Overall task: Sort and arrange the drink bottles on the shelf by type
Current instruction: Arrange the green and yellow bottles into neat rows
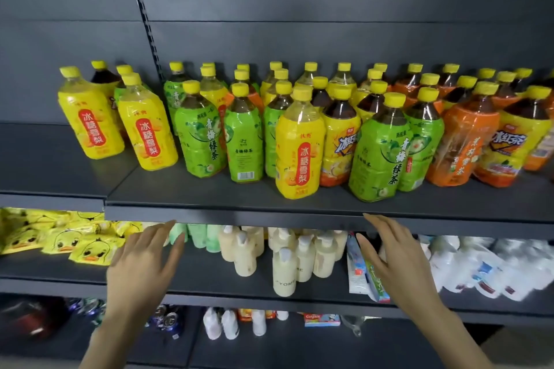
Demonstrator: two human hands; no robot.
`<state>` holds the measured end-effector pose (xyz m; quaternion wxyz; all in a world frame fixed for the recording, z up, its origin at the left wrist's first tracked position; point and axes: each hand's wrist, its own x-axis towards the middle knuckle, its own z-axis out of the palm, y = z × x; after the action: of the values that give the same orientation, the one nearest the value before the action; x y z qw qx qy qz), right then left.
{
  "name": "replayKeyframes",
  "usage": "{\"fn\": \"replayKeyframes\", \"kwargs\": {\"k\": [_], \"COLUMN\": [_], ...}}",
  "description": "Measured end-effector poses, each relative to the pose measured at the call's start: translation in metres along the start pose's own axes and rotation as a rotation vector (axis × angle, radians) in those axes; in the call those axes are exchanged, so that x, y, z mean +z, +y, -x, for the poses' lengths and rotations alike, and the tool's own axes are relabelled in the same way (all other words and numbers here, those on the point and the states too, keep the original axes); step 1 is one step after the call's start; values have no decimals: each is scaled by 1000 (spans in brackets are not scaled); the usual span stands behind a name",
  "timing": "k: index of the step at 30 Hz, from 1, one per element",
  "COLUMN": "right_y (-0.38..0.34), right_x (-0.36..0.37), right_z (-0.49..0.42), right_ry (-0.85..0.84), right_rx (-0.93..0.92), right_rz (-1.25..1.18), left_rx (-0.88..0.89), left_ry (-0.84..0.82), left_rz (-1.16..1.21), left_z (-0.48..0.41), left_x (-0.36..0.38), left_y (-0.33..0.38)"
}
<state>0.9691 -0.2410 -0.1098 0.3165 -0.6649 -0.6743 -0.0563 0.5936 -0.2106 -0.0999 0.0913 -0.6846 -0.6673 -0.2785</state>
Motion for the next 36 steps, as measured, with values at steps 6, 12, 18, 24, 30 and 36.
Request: {"fn": "replayKeyframes", "kwargs": {"k": [6, 12, 18, 24, 30, 36], "right_y": [-65, -169, -253, -312, -361, -415], "right_x": [23, 62, 98, 127, 176, 216], "right_z": [-5, 2, 11, -22, -81, -138], "right_ry": [-93, -138, -129, -139, -151, -75], "right_rx": [15, 3, -30, -47, -102, -142], "right_rz": [46, 62, 22, 44, -5, -113], "left_rx": [-33, -60, -83, -141, -61, 24], "left_ry": [-75, -53, -118, -70, 9, -17], "left_rz": [-76, -83, -85, -75, -39, 5], "left_z": [2, 6, 9, -27, -92, -179], "left_x": [-27, -68, -90, -104, -89, -67], "left_y": [-74, -176, -269, -327, -356, -373]}}
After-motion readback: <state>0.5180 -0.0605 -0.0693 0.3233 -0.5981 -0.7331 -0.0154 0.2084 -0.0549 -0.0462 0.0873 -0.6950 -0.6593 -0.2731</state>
